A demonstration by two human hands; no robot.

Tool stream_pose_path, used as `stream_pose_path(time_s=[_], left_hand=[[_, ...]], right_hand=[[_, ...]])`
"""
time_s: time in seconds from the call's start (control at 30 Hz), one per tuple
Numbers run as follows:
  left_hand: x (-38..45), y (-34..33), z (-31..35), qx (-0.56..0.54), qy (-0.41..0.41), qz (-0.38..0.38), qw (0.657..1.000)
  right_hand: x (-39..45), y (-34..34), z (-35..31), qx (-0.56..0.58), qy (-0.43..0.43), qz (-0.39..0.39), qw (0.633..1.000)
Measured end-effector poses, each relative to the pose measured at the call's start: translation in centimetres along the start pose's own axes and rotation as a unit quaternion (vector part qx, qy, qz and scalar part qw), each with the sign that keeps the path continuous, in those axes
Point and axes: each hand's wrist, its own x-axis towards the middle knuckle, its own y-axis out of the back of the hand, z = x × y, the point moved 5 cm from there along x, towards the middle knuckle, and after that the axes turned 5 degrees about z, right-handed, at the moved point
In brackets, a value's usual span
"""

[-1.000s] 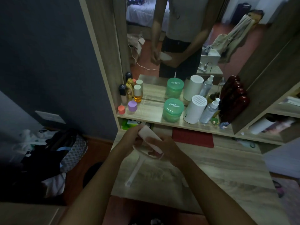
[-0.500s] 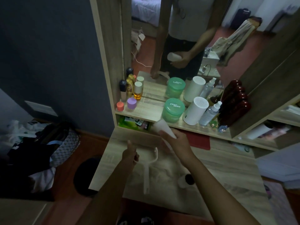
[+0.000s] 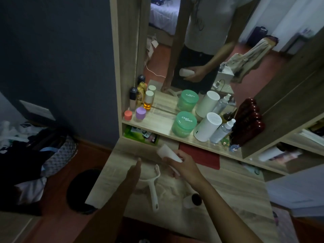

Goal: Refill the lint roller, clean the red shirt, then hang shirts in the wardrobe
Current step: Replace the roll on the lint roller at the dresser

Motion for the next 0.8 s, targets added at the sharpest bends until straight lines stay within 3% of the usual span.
stream_pose_path(time_s=[0.13,0.37,0.47,0.63,0.73,0.8], left_hand=[[4.0,-0.3,-1.1,-0.037,0.007,-0.036,0.999],[-3.9,-0.3,6.7,-0.199,-0.045,-0.203,0.958],[-4.3,0.3,6.9,-0.194,-0.050,-0.202,0.959],[-4.5,0.6,5.6,-0.324,-0.005,-0.243,0.914],[-2.4,1.2,4.1,-0.327,0.014,-0.170,0.929],[-1.1,1.8,3.1,-0.376,0.036,-0.157,0.912]], right_hand=[[0.1,-0.8,0.1,-0.023,-0.015,-0.004,1.000],[0.7,-2.8,-0.2,-0.158,-0.003,-0.035,0.987],[1.2,-3.5,-1.1,-0.199,0.013,-0.035,0.979],[1.7,-3.4,-1.5,-0.232,0.033,-0.031,0.972],[1.1,-3.5,-1.5,-0.202,0.012,-0.039,0.979],[0.7,-3.5,-1.4,-0.172,-0.004,-0.035,0.984]])
